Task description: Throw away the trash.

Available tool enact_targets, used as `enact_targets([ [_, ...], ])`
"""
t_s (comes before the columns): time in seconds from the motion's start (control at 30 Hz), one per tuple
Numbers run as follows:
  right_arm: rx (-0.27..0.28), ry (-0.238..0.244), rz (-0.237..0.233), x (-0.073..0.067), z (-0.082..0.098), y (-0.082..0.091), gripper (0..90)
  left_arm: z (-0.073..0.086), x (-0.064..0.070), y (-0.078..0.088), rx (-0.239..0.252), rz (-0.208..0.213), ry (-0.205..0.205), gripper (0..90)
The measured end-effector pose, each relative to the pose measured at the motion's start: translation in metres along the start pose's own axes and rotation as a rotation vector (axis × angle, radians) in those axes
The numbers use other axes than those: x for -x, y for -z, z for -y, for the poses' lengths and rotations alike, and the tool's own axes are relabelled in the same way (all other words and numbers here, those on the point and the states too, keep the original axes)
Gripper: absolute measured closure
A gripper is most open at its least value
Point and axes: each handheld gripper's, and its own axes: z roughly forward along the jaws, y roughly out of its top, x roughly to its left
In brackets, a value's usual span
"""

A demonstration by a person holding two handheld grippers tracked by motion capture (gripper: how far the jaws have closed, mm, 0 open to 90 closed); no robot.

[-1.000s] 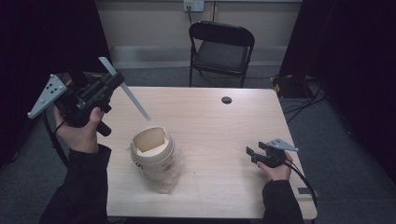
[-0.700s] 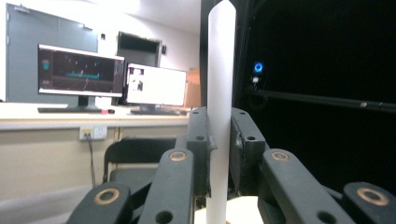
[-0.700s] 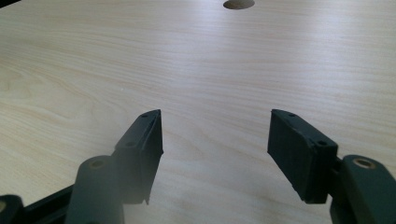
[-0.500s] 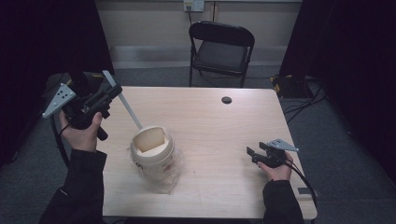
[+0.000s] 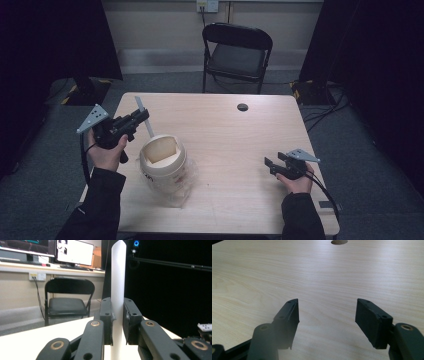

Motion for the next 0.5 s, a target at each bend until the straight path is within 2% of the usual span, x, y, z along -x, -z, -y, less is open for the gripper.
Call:
enact_targets([
  [0.4, -0.002, 0.000, 0.000, 0.001, 0.000, 0.000, 35.7, 0.029, -0.004, -0.004, -0.080, 0.020, 0.050, 77.8],
  [0.5, -0.003, -0.001, 0.000, 0.000, 0.001, -0.001, 35.7, 0.031, -0.005, -0.002, -0.091, 0.016, 0.043, 74.1],
])
